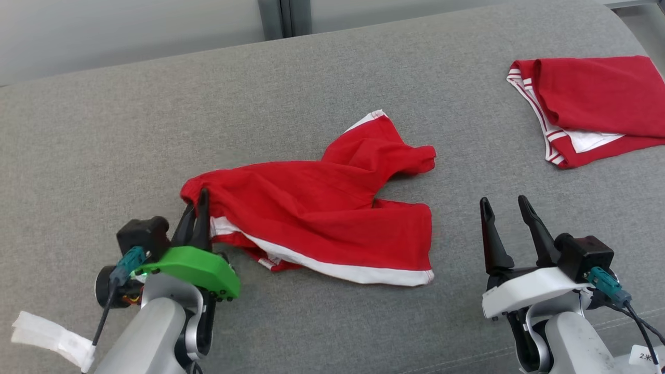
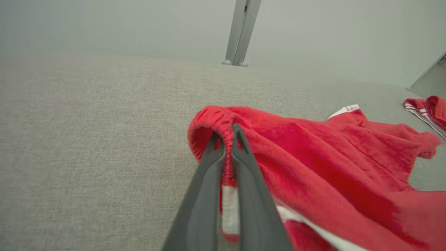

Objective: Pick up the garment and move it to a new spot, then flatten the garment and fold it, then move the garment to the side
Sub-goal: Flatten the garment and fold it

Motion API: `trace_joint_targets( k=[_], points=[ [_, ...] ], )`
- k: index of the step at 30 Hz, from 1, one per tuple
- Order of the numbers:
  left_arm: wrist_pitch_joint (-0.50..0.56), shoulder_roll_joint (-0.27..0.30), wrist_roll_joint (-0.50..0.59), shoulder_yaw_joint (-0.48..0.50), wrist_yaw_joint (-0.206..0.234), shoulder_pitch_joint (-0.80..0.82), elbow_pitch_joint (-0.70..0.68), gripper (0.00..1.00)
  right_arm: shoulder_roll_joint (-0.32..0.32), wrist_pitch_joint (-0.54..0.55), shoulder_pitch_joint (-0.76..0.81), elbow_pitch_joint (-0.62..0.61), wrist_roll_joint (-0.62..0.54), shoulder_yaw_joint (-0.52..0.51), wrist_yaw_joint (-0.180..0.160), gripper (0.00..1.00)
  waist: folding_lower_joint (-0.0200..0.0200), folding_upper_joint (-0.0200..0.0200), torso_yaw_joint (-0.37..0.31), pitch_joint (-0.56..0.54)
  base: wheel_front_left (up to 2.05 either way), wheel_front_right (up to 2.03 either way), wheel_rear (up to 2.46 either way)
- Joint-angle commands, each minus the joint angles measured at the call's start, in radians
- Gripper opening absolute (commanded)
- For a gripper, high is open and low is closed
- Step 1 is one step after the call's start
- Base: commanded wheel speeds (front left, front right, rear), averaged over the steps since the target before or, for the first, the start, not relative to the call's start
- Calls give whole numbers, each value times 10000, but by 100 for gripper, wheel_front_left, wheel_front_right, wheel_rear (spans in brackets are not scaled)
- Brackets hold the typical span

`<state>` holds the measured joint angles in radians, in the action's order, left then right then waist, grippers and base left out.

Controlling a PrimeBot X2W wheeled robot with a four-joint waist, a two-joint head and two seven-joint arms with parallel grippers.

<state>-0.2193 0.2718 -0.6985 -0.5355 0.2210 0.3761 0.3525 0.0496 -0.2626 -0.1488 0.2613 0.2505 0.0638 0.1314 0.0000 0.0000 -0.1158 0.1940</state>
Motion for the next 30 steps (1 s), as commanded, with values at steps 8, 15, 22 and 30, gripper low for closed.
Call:
trace_joint_targets(
  k=[8,15,22,30],
  points=[
    [-311,-153,-672,649,-404,-190,1549,0,21,-29,-161,82,-73,35,-16,100,0,0,177,137,0,0,0],
    [-382,-538,-910,749,-932,-195,2572,0,21,-31,-116,134,-152,-84,-16,100,0,0,177,-27,0,0,0],
    [-458,-802,-750,1021,-1294,-644,2682,25,18,-29,219,172,-277,-317,-16,100,0,0,476,-460,0,0,0],
    [-460,-1021,390,1758,-1678,-1291,1277,100,22,-31,440,112,-467,-418,-16,100,0,0,913,-1043,0,0,0]
  ],
)
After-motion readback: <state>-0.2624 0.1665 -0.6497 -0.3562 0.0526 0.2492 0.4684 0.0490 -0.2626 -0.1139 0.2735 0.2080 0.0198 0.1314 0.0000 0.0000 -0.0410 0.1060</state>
